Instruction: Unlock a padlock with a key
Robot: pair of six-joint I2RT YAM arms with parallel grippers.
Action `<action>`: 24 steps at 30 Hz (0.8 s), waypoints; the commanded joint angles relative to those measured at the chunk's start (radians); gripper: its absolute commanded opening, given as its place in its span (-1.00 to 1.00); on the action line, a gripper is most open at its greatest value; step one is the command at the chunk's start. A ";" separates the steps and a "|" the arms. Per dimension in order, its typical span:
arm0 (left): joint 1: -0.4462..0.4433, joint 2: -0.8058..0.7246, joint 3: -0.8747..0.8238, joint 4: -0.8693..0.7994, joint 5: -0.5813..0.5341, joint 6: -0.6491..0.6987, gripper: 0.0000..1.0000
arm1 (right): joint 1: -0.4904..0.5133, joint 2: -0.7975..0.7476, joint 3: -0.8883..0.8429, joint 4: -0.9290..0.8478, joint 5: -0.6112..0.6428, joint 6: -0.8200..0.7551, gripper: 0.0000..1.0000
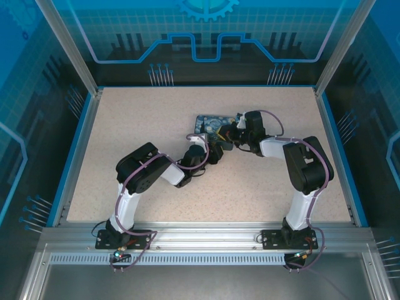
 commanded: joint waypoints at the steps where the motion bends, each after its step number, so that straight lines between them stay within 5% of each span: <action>1: -0.006 0.009 0.029 -0.010 -0.028 0.001 -0.38 | -0.008 0.032 0.003 -0.025 -0.004 -0.008 -1.00; 24: -0.005 -0.004 0.009 -0.010 -0.076 -0.023 -0.73 | -0.009 0.032 0.009 -0.033 -0.007 -0.005 -1.00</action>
